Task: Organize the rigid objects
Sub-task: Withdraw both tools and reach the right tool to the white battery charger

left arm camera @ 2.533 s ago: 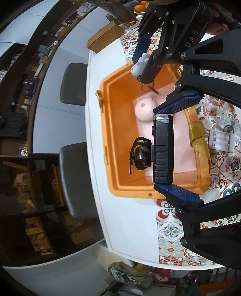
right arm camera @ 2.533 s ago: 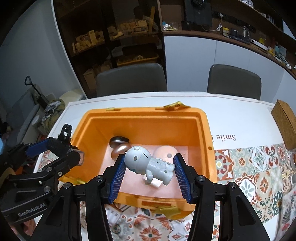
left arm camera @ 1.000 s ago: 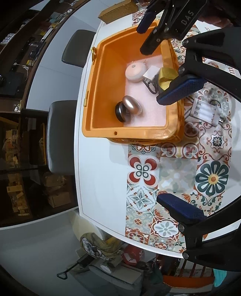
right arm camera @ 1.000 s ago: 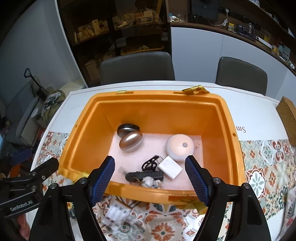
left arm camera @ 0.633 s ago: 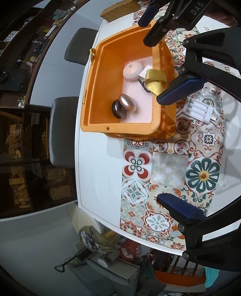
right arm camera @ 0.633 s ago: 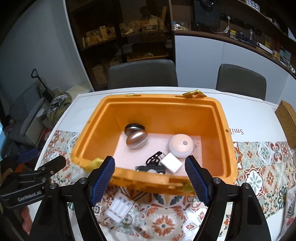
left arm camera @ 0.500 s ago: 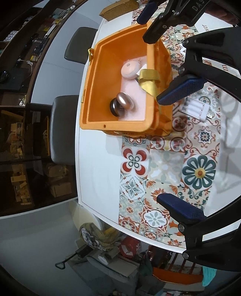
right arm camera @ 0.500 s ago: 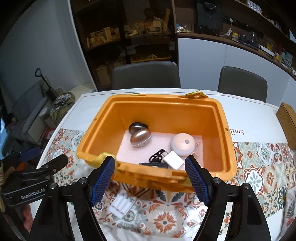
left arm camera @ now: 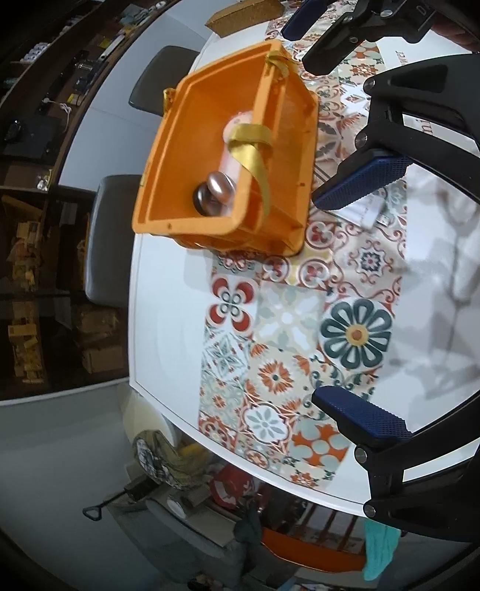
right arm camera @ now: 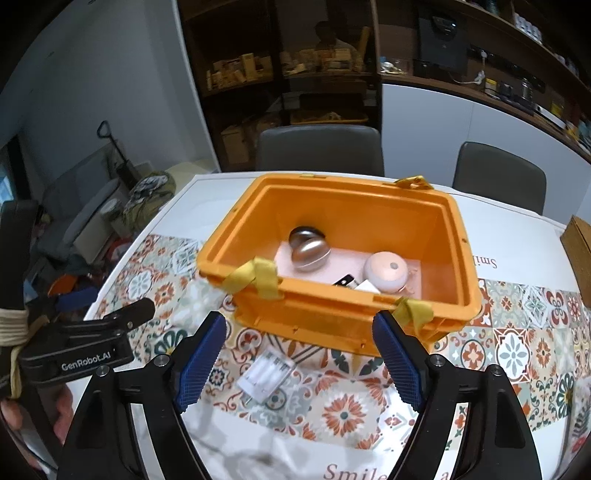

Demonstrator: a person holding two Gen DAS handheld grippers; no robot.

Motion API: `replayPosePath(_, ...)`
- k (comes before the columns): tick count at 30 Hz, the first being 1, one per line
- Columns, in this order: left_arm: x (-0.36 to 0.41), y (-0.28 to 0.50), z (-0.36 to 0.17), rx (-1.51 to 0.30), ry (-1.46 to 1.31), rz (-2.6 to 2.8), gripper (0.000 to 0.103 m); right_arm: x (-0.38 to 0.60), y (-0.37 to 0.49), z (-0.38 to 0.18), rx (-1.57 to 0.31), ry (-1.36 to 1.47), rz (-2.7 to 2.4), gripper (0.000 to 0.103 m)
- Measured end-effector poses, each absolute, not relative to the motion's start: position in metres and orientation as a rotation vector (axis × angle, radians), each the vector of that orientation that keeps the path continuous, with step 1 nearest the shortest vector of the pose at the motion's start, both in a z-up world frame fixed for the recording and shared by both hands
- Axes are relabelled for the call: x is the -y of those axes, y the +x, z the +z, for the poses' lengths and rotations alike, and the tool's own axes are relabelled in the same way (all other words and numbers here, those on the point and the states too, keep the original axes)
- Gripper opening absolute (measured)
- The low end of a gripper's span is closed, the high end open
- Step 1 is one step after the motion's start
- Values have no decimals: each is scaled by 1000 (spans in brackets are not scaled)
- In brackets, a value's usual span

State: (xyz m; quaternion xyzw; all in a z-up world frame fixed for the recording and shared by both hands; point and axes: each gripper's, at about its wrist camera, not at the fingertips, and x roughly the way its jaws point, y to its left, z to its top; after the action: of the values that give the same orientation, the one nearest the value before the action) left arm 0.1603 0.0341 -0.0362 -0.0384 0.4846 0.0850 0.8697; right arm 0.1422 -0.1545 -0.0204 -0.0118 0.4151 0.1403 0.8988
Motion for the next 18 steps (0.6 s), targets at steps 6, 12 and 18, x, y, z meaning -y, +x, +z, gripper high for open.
replayPosePath(6,-39,145,-48,-1031,-91,208,98,146,137,-35,-892,-49,329,84)
replayPosePath(12,-44,134,-62,-1054,-102,251,98,136,137,-53,-933,-79,369,89)
replayPosePath(18,-52,123,-79,-1067,-138,311,98,124,141,-75,-988,-115,401,92)
